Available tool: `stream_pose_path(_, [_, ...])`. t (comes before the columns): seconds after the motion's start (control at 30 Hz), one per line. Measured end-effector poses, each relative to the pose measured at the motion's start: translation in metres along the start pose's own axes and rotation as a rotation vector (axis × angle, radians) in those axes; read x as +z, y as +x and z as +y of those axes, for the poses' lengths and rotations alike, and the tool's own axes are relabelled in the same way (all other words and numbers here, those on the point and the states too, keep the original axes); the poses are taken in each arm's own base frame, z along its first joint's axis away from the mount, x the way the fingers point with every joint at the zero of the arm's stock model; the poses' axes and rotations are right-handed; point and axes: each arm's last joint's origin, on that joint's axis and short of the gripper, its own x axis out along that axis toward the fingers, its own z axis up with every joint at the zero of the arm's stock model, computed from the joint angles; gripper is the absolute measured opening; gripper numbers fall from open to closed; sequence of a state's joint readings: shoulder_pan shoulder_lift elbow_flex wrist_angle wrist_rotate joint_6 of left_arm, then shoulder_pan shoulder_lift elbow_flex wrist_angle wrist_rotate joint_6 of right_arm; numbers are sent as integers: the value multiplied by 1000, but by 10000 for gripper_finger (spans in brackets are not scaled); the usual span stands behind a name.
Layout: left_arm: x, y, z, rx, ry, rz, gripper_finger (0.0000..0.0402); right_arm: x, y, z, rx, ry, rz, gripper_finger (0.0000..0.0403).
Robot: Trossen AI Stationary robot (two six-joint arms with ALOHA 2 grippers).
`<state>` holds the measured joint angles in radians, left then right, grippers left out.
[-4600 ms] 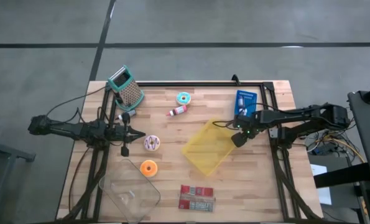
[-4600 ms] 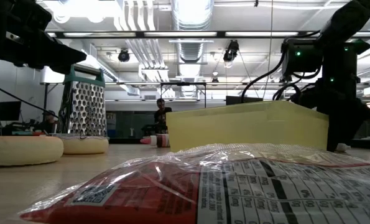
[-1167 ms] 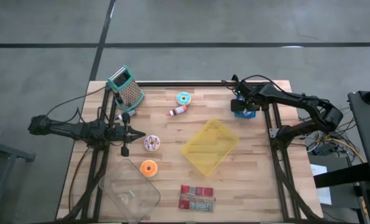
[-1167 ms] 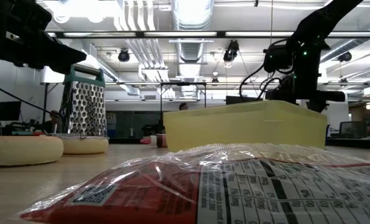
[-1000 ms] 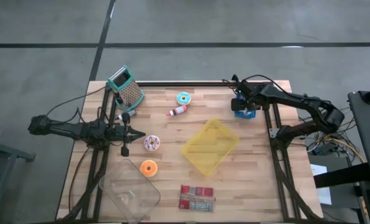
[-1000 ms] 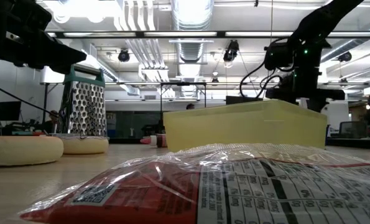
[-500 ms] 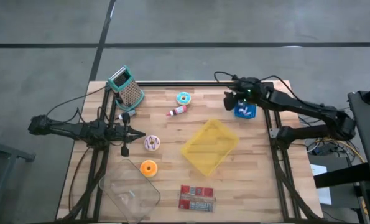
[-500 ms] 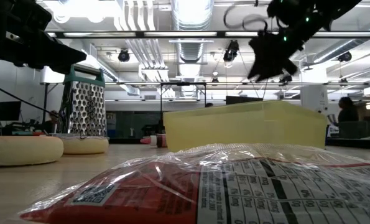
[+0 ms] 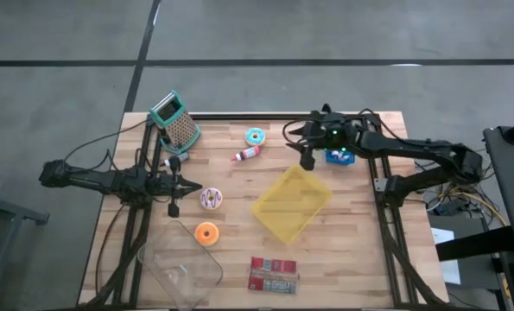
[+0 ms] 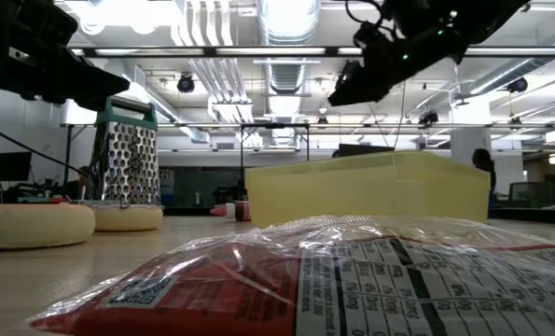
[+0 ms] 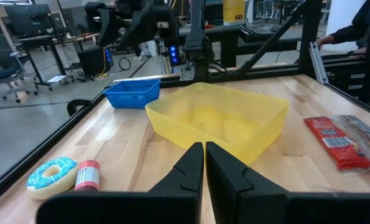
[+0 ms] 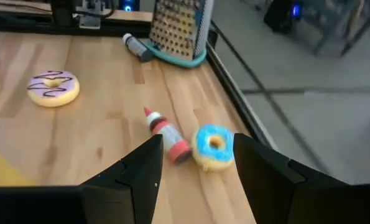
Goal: Pick & Place Food Item
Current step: Put the large pink food coloring bottle into the blue bin
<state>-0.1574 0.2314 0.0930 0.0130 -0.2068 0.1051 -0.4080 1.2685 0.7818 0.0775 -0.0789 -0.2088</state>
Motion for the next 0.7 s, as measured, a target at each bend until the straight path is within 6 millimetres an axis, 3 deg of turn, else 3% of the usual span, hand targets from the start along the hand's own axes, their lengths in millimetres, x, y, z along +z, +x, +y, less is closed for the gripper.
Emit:
stream_pose_path(0.23, [0, 0, 0, 0, 0, 0, 23, -6, 44, -1, 15, -62, -26, 189])
stream_pose_path(0.7, [0, 0, 0, 1, 0, 0, 23, -5, 126, -2, 245, -142, 55, 189])
